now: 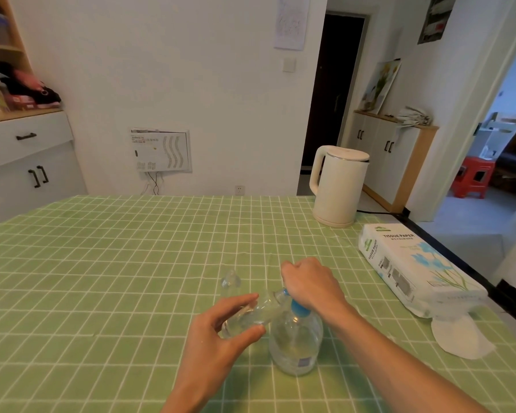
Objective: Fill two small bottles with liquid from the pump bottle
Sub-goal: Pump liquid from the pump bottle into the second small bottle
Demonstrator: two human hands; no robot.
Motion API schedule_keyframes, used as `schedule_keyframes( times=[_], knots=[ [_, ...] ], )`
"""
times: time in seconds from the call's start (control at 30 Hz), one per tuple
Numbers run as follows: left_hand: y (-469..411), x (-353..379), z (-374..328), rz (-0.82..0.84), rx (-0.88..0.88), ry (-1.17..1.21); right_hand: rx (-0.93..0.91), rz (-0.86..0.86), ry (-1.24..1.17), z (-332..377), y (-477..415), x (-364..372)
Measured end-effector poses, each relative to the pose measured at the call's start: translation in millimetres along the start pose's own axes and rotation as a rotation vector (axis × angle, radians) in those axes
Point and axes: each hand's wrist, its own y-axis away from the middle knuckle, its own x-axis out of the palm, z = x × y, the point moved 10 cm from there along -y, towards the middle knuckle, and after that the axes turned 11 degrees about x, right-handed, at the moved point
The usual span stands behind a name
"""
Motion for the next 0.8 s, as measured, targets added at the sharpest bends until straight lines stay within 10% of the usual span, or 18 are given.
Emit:
schedule_keyframes(
  times=[0.8],
  knots=[
    [3, -1, -5, -0.051, 0.053, -0.024, 0.000, 0.005, -0.019, -1, 0, -1]
  ],
)
